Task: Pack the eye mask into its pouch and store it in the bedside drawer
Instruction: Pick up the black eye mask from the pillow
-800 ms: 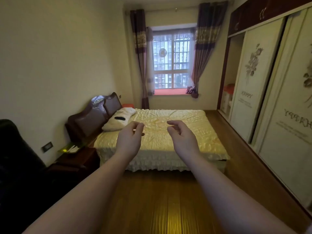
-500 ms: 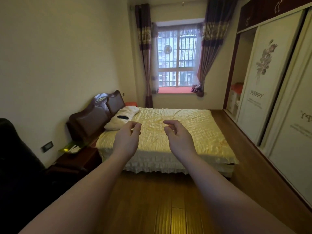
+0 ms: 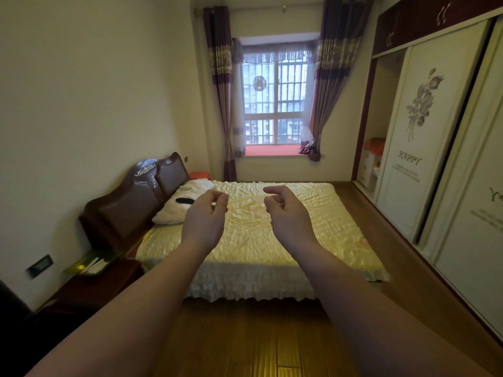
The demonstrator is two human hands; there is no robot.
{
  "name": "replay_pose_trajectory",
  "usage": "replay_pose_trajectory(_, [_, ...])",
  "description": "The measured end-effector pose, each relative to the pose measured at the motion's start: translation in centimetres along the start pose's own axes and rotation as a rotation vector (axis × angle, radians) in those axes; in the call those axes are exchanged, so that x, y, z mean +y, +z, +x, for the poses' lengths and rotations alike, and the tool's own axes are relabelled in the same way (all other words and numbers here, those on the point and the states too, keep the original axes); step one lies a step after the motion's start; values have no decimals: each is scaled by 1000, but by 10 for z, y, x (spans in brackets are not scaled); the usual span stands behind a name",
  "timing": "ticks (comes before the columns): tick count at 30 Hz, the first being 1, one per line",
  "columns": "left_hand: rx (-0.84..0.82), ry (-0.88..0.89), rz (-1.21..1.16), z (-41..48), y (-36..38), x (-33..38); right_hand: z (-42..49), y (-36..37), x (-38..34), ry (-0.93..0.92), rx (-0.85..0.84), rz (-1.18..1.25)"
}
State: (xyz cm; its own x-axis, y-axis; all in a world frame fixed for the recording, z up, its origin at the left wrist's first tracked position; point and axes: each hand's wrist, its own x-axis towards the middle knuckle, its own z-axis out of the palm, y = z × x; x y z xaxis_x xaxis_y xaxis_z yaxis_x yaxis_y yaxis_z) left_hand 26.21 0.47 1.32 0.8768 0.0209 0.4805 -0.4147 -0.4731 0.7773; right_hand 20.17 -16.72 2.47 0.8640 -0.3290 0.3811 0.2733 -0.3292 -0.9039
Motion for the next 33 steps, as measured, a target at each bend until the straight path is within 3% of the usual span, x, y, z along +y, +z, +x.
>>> replay_pose_trajectory(17, [65,-84,54,163,172,-26,241,-18,121,-42,-111,29])
replay_pose_trajectory(33, [135,-130,30,341,184,-125,414,108,164,-49,-157,101])
